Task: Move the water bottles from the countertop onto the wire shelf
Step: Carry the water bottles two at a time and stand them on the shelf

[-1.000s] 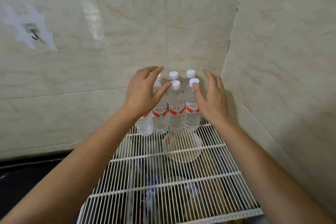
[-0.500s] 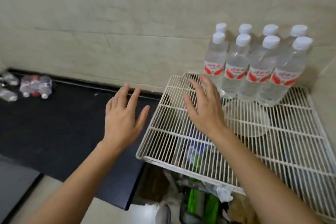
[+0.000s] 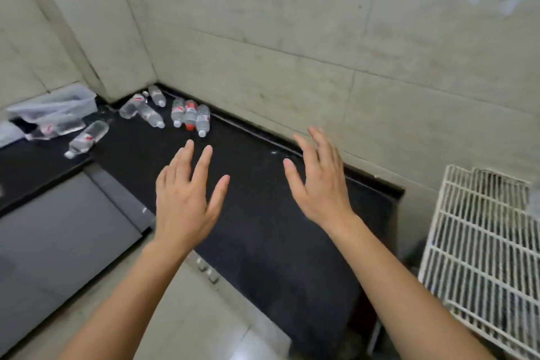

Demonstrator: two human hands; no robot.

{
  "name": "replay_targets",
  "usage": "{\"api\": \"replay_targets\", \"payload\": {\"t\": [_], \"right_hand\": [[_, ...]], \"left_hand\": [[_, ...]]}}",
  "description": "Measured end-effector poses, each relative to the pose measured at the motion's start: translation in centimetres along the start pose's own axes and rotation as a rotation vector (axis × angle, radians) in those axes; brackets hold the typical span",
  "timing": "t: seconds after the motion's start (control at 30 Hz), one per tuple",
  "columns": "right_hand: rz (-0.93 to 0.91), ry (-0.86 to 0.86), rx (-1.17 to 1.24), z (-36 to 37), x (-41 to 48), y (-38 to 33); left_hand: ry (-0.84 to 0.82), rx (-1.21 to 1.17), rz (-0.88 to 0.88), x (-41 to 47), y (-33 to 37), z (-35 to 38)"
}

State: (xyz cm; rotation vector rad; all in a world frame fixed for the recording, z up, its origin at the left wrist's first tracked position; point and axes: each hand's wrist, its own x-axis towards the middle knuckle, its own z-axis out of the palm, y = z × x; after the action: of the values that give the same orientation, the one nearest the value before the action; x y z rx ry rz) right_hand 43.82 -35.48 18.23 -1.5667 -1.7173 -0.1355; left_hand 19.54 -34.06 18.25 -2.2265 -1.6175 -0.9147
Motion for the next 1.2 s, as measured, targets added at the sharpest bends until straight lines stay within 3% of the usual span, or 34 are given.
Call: {"api": "replay_targets", "payload": {"t": [0.2,0.4,0.53,0.67,0.93,1.2], "right_hand": [[-0.122,-0.041,0.097,13.5,5.9,-12.9],[-0.259,-0.12,0.165,22.8,10.1,-21.4],[-0.296,-0.174,0.191,28.9,12.2,-24.6],[-0.324,-0.226,0.204,35.9,15.1,-26.6],[-0.237,-0.257,0.214,51.6,25.4,-28.3],[-0.289,-0.426,0.221,64.1,35.1,-34.4]], "left_hand": [[0.017,0.098,-0.094,2.2,-17.7,-4.2],[0.002,0.17,-0.22,2.1,-29.5,-5.3],[-0.031,0.174,-0.325,2.5,-34.9,-4.0],[-0.059,0.2,-0.301,4.7,-40.8,-1.3],[-0.275,0.273,-0.342,13.9,-55.8,4.8],[-0.33,0.285,-0.43,22.0,-67.7,8.1]]}}
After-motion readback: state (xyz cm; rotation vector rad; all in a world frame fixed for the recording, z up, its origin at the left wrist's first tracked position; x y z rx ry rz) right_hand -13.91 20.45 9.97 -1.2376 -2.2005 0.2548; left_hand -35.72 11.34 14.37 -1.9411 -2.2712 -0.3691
